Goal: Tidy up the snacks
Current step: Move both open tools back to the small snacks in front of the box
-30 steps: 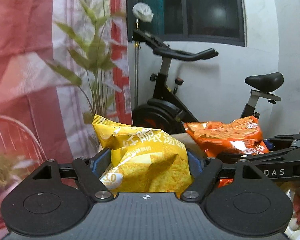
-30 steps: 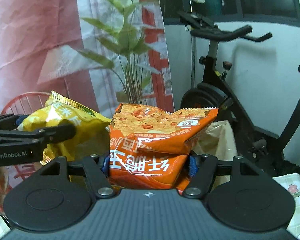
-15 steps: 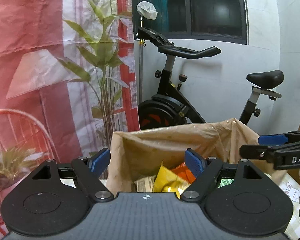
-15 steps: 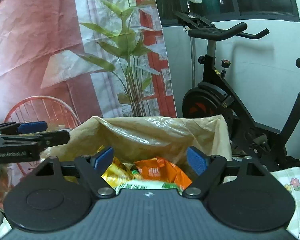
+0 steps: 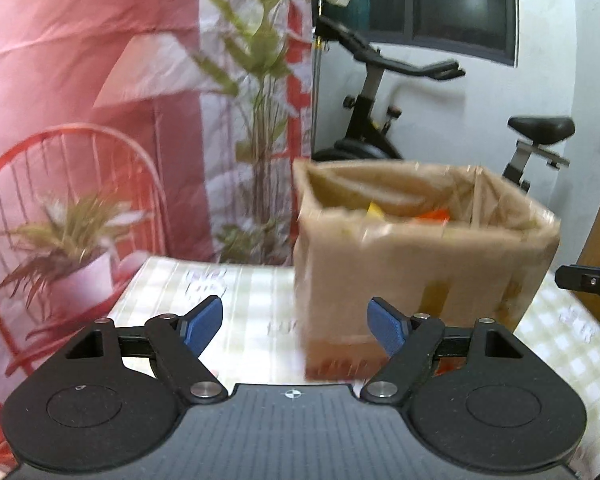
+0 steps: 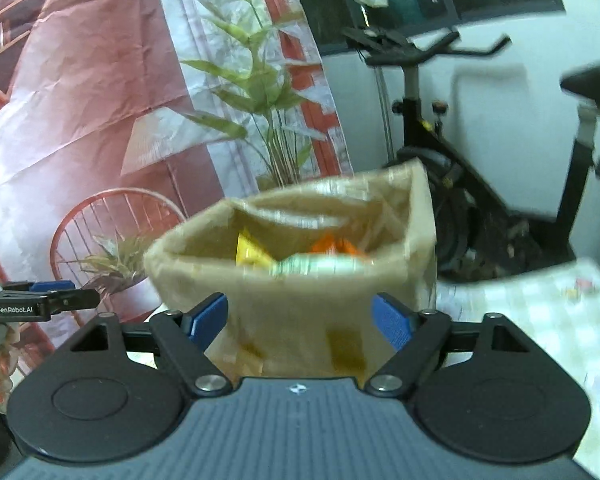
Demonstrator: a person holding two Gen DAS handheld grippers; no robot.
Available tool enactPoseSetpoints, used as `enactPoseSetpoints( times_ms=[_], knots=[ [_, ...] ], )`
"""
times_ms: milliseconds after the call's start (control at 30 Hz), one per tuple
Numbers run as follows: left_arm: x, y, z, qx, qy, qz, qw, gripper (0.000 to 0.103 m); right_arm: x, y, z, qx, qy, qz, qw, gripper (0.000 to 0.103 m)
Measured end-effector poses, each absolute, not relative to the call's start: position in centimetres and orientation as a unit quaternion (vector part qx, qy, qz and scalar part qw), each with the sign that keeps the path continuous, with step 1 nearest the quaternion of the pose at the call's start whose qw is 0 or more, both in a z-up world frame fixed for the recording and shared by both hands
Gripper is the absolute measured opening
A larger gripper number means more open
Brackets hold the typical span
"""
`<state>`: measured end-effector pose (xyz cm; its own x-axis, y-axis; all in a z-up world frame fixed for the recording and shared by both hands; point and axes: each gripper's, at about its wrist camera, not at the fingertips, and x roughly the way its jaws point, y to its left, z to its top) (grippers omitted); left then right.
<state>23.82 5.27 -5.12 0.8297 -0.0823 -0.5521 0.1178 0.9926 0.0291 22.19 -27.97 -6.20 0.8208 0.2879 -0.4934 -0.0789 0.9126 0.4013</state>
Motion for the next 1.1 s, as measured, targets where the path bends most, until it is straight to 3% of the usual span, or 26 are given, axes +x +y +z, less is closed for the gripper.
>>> enactPoseSetpoints(
  times_ms=[200, 567, 733, 867, 1100],
  knots=[
    [23.0, 5.5, -8.3, 0.046, 0.295, -0.046, 0.953, 0.071, 20.7, -26.7, -10.4, 0.200, 0.332, 0.077, 0.919, 0.067],
    [24.4, 5.6, -12.8, 0.050, 0.320, -0.066, 0.944, 0.068, 22.7, -24.2, -17.0, 0.186, 0.399, 0.068, 0.896, 0.061],
    [25.3, 6.6, -13.7, 0.037, 0.315, -0.055, 0.947, 0.068, 24.7, -24.0, -18.9, 0.201, 0.405, 0.038, 0.891, 0.062],
    [26.6, 6.9, -14.2, 0.028, 0.321, -0.048, 0.945, 0.068, 26.5, -23.3, -20.2, 0.208, 0.413, 0.013, 0.887, 0.075],
    [27.2, 6.7, -15.3, 0.024, 0.326, -0.057, 0.944, 0.068, 28.8, -20.0, -21.8, 0.175, 0.430, -0.018, 0.886, 0.075]
  ],
)
